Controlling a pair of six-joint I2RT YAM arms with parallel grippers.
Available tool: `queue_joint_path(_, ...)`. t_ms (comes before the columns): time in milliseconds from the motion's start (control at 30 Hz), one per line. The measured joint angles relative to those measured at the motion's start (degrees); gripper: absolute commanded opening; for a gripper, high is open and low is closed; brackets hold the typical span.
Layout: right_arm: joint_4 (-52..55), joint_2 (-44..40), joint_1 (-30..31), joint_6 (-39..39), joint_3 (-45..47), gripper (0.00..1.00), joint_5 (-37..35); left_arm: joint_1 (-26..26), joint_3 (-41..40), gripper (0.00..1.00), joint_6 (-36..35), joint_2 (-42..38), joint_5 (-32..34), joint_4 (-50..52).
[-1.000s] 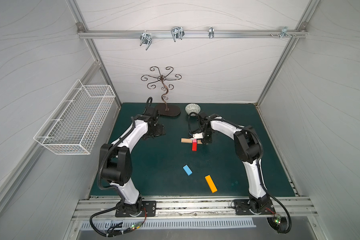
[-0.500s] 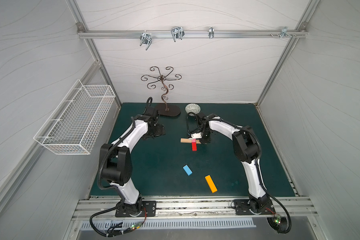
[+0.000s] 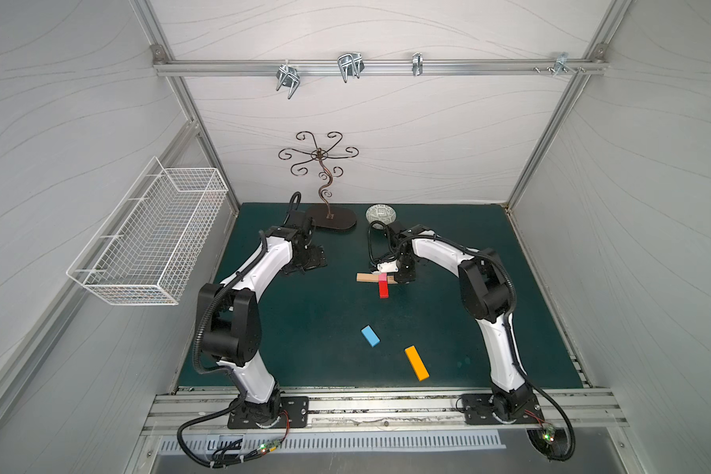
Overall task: Assemble the letter t with building blocks
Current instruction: Assemble the building block at the center of the board.
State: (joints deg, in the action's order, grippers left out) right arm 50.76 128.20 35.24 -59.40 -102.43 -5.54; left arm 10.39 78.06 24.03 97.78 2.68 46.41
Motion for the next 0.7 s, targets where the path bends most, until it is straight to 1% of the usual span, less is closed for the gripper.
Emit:
queue_joint_path(133, -0.1, 0.1, 0.2, 0.0, 0.0, 0.42, -0.1, 0.0, 0.0, 0.99, 0.0, 0.0, 0.0, 0.0)
queue_joint_path(267, -0.3, 0.1, 0.3, 0.1, 0.0, 0.45, -0.2, 0.0, 0.0, 0.99, 0.0, 0.0, 0.0, 0.0)
queue_joint_path(433, -0.6, 0.1, 0.4, 1.3, -0.1, 0.47, -0.9, 0.0, 0.0, 0.99, 0.0, 0.1, -0.2, 0.0)
queue_joint_path(600, -0.2, -1.8, 0.4, 8.1, -0.4, 0.54, -0.4, 0.0, 0.0, 0.99, 0.0, 0.1, -0.4, 0.0)
queue_joint_path(700, -0.4, -7.9, 0.5, 12.6, 1.0, 0.56, 1.1, 0.0, -0.5, 0.99, 0.0, 0.0, -0.9, -0.7)
